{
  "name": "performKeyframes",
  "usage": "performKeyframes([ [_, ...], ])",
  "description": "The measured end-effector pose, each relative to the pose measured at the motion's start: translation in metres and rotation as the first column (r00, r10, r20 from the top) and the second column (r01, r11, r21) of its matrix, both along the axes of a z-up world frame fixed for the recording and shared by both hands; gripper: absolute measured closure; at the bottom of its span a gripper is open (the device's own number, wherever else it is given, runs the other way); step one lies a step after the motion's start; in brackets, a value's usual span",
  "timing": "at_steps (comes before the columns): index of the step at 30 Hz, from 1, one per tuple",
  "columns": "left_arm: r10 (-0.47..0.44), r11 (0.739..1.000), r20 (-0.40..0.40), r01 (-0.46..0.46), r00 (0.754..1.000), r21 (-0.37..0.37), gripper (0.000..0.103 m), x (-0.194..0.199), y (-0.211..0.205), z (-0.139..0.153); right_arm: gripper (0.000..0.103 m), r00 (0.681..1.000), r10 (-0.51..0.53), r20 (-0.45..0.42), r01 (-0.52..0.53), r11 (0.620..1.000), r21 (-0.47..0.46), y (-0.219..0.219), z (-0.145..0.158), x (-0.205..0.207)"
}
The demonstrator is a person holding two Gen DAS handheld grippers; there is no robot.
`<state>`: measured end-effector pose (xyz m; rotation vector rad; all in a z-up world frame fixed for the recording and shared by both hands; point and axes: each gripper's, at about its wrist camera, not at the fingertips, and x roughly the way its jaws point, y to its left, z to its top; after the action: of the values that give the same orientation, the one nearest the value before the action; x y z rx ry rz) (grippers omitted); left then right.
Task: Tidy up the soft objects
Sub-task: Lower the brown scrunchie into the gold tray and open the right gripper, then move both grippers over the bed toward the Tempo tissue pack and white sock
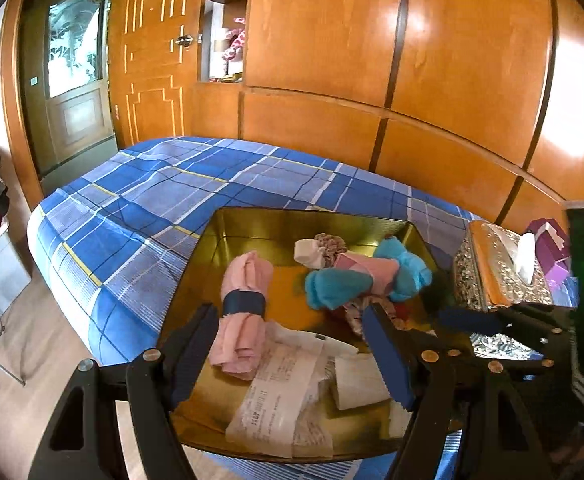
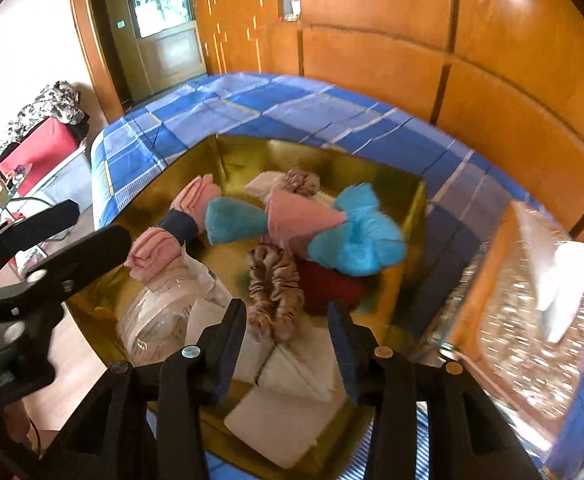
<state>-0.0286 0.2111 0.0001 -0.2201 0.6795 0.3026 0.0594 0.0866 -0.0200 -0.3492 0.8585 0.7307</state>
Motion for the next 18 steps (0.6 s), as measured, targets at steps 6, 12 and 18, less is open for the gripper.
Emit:
performKeyframes([
  [6, -0.046, 0.999, 0.006, 0.046, 0.999, 0.007, 0.028, 0.0, -0.017, 0.002, 0.06, 0.996, -0.039, 0.078, 0.037, 0.999, 0.035, -0.035, 0.019, -0.018],
  [12, -0.098, 0.995, 0.006, 0.098, 0.995, 0.023, 0.028, -0.002, -0.035, 0.004, 0.06, 0.99, -0.101, 0.102, 0.093, 0.993, 0.078, -0.073, 0.031, -0.026],
  [18, -0.139, 0.99, -0.005, 0.139, 0.99, 0.028, 0.028, -0.003, -0.05, 0.002, 0.059, 0.977, -0.184, 0.109, 0.174, 0.98, 0.093, -0.108, 0.032, -0.028],
])
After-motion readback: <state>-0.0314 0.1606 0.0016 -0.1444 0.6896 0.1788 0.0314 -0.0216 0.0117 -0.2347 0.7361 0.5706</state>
